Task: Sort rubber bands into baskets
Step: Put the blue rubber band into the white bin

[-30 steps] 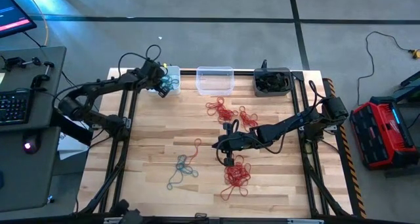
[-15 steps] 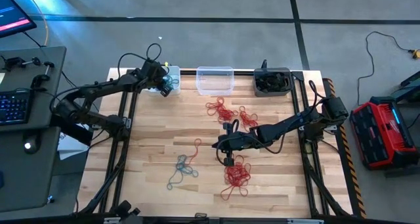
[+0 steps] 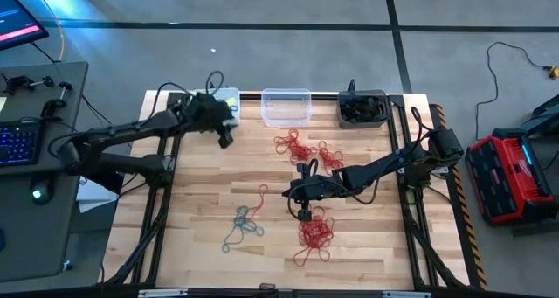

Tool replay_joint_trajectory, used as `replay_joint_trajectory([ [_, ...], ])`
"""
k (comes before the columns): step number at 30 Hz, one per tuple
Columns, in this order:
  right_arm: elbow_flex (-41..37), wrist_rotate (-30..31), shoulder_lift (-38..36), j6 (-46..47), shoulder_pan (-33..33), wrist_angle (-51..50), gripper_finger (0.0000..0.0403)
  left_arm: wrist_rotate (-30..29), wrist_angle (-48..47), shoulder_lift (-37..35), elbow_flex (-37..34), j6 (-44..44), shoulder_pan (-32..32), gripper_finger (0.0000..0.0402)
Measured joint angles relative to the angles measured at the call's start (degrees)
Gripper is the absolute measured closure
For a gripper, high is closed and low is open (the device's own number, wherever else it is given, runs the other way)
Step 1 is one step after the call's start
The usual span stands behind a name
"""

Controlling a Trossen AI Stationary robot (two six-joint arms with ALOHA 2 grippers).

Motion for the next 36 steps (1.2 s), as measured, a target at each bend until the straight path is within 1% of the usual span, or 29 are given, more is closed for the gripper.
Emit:
replay_joint_trajectory([
  [5, 0.0, 0.0, 0.0, 0.0, 0.0, 0.0, 0.0403, 1.9, -3.6, -3.7, 0.0, -1.3, -11.9, 0.0272],
  [11, 0.0, 0.0, 0.0, 0.0, 0.0, 0.0, 0.0403, 1.1, -7.5, -4.3, -0.1, -6.0, -25.7, 0.0273],
  [16, 0.0, 0.0, 0.0, 0.0, 0.0, 0.0, 0.0403, 1.0, -6.0, -4.1, -3.2, -8.9, -35.7, 0.0273],
  [21, 0.0, 0.0, 0.0, 0.0, 0.0, 0.0, 0.0403, 1.2, -0.3, -4.1, -7.6, -13.9, -44.3, 0.0273],
  [25, 0.0, 0.0, 0.0, 0.0, 0.0, 0.0, 0.0403, 1.4, 6.3, -3.0, -10.6, -17.3, -49.5, 0.0273],
  [28, 0.0, 0.0, 0.0, 0.0, 0.0, 0.0, 0.0403, -0.3, 8.6, -0.5, -11.4, -19.8, -52.1, 0.0273],
  [31, 0.0, 0.0, 0.0, 0.0, 0.0, 0.0, 0.0403, -1.9, 9.4, 3.1, -11.4, -21.6, -53.7, 0.0273],
  [36, 0.0, 0.0, 0.0, 0.0, 0.0, 0.0, 0.0403, -4.2, 12.4, 9.5, -11.4, -23.3, -54.5, 0.0273],
])
